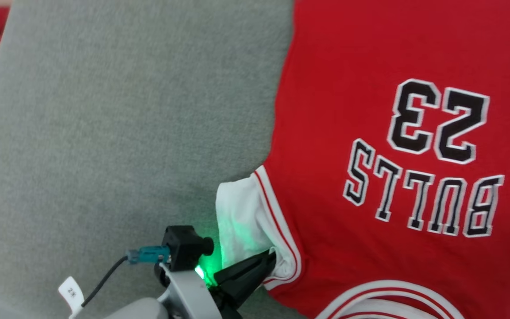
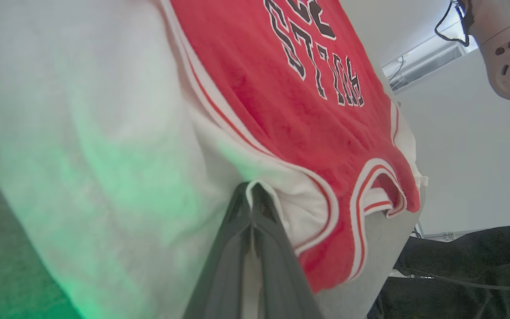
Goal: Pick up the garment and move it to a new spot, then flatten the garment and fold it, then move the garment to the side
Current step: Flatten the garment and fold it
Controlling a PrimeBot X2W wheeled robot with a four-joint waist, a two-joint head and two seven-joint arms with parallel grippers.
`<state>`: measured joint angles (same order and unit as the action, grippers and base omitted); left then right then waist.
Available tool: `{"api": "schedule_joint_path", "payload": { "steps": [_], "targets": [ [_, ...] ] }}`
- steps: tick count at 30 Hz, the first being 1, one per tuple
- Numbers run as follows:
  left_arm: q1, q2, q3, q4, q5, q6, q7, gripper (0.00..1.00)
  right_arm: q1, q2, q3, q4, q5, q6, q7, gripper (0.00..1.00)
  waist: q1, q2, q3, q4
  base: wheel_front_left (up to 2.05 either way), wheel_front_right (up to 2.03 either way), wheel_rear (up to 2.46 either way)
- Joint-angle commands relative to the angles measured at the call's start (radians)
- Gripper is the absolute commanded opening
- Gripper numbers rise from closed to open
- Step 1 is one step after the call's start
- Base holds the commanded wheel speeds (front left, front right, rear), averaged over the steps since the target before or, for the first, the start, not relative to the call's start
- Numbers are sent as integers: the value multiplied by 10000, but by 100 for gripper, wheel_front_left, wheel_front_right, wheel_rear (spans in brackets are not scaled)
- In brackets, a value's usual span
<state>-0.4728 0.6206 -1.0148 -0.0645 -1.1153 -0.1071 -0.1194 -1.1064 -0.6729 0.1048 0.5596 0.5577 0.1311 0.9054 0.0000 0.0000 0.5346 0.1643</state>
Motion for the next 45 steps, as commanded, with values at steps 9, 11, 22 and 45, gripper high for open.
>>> {"api": "schedule_joint_path", "payload": {
  "steps": [9,11,22,45],
  "targets": [
    [-528,-338,-148,669,131,-109,-37,0,-675,440,544,1618,-448,-5,484,100,0,0,1105,694,0,0,0],
    [-606,-385,-172,744,147,-93,-41,0,-575,527,805,1842,-405,-1,712,100,0,0,1154,671,0,0,0],
    [-903,-422,-297,915,25,-169,-169,0,-445,404,1545,1971,145,18,854,0,0,0,1146,542,0,0,0],
    [-260,279,-169,781,-474,-150,-909,0,3925,-1970,2584,-1630,3660,-8,98,0,0,0,-937,-762,0,0,0]
  ]
}}
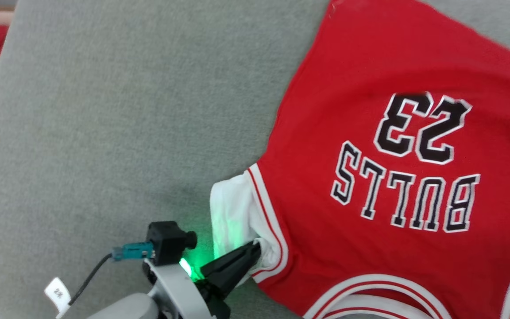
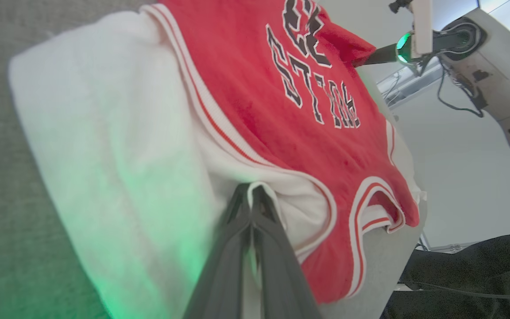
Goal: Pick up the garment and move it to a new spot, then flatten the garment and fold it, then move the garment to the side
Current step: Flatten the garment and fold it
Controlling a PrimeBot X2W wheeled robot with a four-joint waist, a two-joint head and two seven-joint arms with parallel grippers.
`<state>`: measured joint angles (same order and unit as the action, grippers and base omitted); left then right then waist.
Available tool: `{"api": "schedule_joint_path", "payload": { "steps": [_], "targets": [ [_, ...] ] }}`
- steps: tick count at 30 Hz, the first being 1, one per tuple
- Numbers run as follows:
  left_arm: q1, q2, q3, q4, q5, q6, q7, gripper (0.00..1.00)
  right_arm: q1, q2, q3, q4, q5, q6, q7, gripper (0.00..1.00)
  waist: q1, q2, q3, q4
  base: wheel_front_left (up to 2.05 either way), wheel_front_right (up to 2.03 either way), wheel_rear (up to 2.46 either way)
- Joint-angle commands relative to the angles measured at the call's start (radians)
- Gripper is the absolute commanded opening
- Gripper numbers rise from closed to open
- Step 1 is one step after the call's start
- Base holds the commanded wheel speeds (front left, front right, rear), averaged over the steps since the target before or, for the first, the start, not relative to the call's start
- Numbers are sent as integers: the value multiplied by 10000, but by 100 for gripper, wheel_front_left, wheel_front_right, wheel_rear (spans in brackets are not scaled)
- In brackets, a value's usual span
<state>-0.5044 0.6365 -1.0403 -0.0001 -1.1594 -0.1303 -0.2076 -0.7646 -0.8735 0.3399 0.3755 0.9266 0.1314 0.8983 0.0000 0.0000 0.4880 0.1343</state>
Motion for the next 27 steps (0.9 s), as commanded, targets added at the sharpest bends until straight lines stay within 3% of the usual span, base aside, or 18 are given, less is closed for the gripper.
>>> {"api": "schedule_joint_path", "payload": {
  "steps": [1,9,14,21,27],
  "targets": [
    [130,181,89,96,-56,99,-47,0,868,-129,212,-86,129,-14,126,0,0,0,-564,-548,0,0,0],
    [575,595,189,-326,-211,330,-135,0,4067,-986,-75,-2364,952,-12,118,0,0,0,-1059,-1162,0,0,0],
    [706,805,254,-518,-276,436,-153,0,6061,-1070,-265,-3480,1156,-12,249,0,0,0,-1212,-1413,0,0,0],
    [747,940,287,-676,-311,524,-121,0,8302,-511,-181,-4398,973,-11,676,0,0,0,-1304,-1530,0,0,0],
    [794,991,262,-702,-351,575,-102,0,8951,350,-347,-4558,659,-4,582,0,0,0,-1436,-1555,0,0,0]
  ]
}}
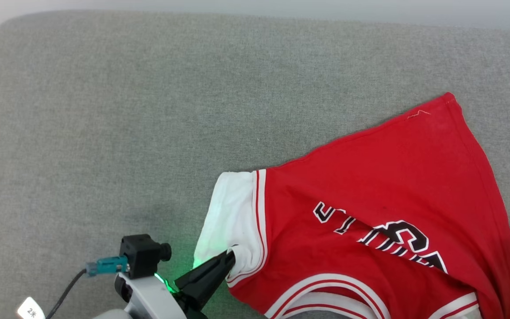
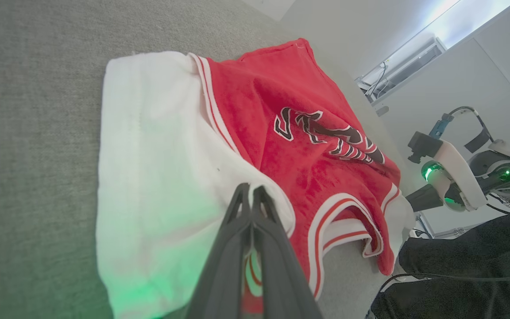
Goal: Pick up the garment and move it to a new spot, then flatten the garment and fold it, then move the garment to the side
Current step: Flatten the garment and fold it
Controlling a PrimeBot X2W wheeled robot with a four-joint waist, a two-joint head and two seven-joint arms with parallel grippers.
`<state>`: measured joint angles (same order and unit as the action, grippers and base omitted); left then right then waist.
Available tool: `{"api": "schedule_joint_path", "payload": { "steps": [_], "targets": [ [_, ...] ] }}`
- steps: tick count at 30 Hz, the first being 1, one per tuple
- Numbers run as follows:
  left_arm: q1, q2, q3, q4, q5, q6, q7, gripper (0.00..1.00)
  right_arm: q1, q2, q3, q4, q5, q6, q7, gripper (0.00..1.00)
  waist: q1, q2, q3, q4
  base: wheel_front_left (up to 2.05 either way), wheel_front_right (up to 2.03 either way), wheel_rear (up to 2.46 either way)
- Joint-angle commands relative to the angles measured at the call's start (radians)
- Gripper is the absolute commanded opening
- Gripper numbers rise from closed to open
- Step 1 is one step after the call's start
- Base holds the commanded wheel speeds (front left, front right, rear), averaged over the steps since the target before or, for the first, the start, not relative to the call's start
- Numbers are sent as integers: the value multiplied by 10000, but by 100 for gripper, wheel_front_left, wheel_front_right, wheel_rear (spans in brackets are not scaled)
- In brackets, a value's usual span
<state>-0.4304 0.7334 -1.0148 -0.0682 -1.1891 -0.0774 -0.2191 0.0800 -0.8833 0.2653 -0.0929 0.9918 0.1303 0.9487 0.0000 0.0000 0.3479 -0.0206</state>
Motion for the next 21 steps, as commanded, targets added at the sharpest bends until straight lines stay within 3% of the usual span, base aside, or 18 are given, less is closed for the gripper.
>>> {"api": "schedule_joint_path", "payload": {
  "steps": [1,3,5,6,16,21],
  "targets": [
    [54,23,7,-22,-54,46,13,0,505,447,399,126,7,7,78,0,0,0,-34,-6,0,0,0],
    [102,48,16,-23,-71,60,-5,0,505,704,231,81,-173,7,-146,0,0,0,-95,-19,0,0,0],
    [155,68,17,-34,-89,75,-23,0,487,914,37,-51,-259,9,-364,55,0,0,-155,-31,0,0,0],
    [181,80,19,-40,-84,79,-37,0,438,1038,-157,-130,-150,9,-459,98,0,0,-184,-39,0,0,0],
    [178,-2,-69,-146,18,39,-18,0,-104,453,-3303,-1522,775,1,-153,100,0,0,-238,139,0,0,0],
    [-33,-182,-141,-94,128,-40,44,0,-1660,407,-4283,-1783,-9,1,-387,100,0,0,-21,440,0,0,0]
  ]
}}
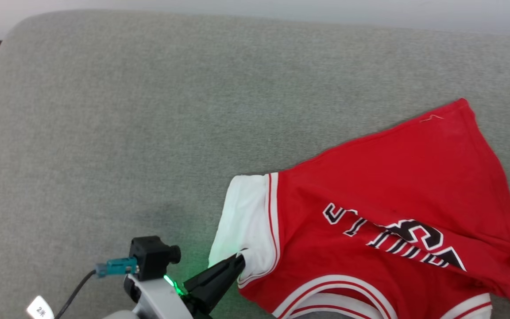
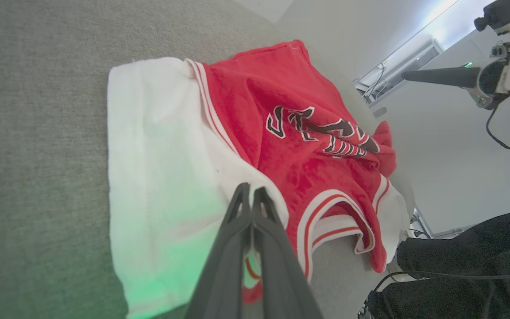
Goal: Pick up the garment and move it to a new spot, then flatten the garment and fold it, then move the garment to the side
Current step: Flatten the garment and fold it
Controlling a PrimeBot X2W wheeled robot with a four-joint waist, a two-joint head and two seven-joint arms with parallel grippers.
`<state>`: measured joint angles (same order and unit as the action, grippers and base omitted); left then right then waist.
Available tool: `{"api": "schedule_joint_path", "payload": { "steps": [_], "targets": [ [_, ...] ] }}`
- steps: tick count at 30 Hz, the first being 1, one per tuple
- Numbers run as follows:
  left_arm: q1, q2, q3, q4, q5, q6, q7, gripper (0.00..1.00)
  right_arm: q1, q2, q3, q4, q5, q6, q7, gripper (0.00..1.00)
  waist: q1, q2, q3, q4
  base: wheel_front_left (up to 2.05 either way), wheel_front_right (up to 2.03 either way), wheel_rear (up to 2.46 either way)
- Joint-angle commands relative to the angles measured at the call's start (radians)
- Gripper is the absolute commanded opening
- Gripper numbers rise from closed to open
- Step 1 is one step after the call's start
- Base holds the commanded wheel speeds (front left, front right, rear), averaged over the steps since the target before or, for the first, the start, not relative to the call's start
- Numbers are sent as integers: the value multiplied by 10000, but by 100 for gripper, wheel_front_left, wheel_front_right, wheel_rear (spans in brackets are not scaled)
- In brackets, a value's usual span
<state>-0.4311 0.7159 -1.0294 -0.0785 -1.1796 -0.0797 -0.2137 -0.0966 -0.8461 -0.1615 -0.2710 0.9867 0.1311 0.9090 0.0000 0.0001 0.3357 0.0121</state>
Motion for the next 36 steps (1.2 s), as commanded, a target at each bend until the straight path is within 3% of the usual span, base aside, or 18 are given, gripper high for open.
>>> {"api": "schedule_joint_path", "payload": {
  "steps": [1,5,11,18,24,25,26,27,28,29,36],
  "targets": [
    [-90,-69,-7,37,45,-50,-2,0,-304,66,38,36,-227,-7,-104,100,0,-1,154,197,0,0,0],
    [-297,-267,-24,162,113,-139,11,0,-1965,323,1078,671,-1612,-7,-633,100,0,-1,390,458,0,0,0],
    [-749,-633,-92,328,297,-273,64,0,-4204,871,2967,2837,-3012,-7,-1118,100,0,-1,972,882,0,0,0],
    [-1306,-1032,-182,563,479,-384,121,0,-5940,1139,4377,5206,-3316,-7,-1689,100,0,-1,1684,1324,0,0,0],
    [-1478,-1220,-289,849,482,-442,58,0,-6043,1142,5878,6405,-2747,-7,-1301,100,0,-1,1888,1479,0,0,0],
    [-1493,-1233,-296,879,468,-448,30,0,-6033,1104,6062,6467,-2665,-7,-1286,91,0,-1,1895,1484,0,0,0],
    [-1501,-1231,-300,917,456,-460,20,0,-6040,1052,6232,6524,-2547,-7,-1253,49,0,-1,1894,1487,0,0,0],
    [-1510,-1223,-304,955,441,-464,-6,0,-6017,995,6407,6561,-2431,-7,-1191,32,0,-1,1886,1484,0,0,0],
    [-1514,-1219,-303,985,426,-474,-36,0,-5997,943,6570,6590,-2292,-7,-1169,9,0,-1,1870,1473,0,0,0],
    [-1524,-1223,-297,1007,410,-483,-44,0,-5995,881,6691,6612,-2168,-7,-1201,0,0,-1,1846,1458,0,0,0],
    [-1690,-1222,-98,1149,350,-492,-260,0,-6418,757,6748,6936,-1636,-11,-1911,0,0,-1,1458,1211,0,0,0]
  ]
}}
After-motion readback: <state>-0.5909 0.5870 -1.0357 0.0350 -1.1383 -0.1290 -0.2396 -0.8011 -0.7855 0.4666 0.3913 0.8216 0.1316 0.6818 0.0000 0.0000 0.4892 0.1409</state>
